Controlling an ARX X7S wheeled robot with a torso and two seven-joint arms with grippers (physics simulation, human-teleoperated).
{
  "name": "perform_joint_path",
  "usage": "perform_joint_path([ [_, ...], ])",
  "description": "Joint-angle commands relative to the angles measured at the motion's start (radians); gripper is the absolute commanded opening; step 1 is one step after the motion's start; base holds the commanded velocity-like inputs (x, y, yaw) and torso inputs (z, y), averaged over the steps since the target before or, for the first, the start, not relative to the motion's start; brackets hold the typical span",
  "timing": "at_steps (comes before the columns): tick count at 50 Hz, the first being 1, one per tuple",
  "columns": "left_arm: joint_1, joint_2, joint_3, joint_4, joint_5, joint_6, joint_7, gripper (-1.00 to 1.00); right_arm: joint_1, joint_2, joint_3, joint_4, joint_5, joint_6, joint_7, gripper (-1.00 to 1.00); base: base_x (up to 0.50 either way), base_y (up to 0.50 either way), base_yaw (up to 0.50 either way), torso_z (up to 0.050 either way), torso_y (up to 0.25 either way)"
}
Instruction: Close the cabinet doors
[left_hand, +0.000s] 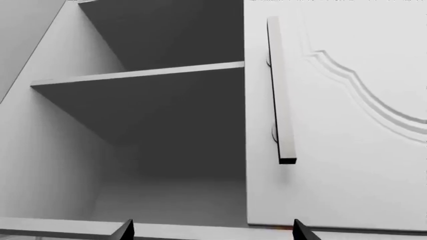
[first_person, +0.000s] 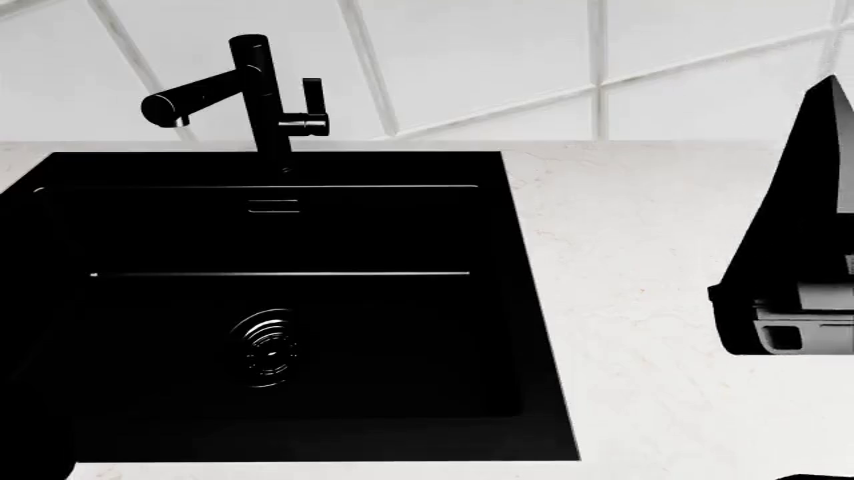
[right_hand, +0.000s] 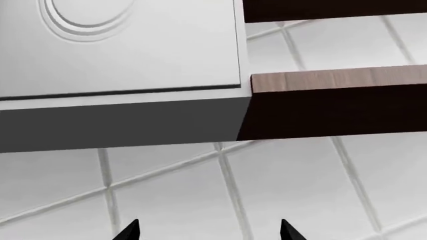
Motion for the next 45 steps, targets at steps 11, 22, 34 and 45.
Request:
perform_joint_path([
  [11, -0.011, -0.004, -0.002, 0.001, -0.017, -0.005, -0.009, 1.00, -0.035, 0.010, 0.043, -0.007, 0.027, 0.042, 0.041, 1.00, 0.00, 0.14, 0.00, 0.000, 0.000],
  [22, -0.017, -0.005, 0.006, -0.006, -0.021, 0.000, -0.015, 1.00, -0.041, 0.013, 0.036, -0.007, 0.010, 0.042, 0.029, 1.00, 0.00, 0.50, 0.00, 0.000, 0.000],
  [34, -0.015, -0.006, 0.004, -0.003, -0.029, -0.002, -0.020, 1.00, -0.043, 0.010, 0.039, -0.007, 0.021, 0.043, 0.032, 1.00, 0.00, 0.50, 0.00, 0.000, 0.000],
  [45, -0.015, -0.009, 0.002, -0.001, -0.037, -0.004, -0.025, 1.00, -0.044, 0.005, 0.035, -0.007, 0.021, 0.043, 0.034, 1.00, 0.00, 0.50, 0.00, 0.000, 0.000],
])
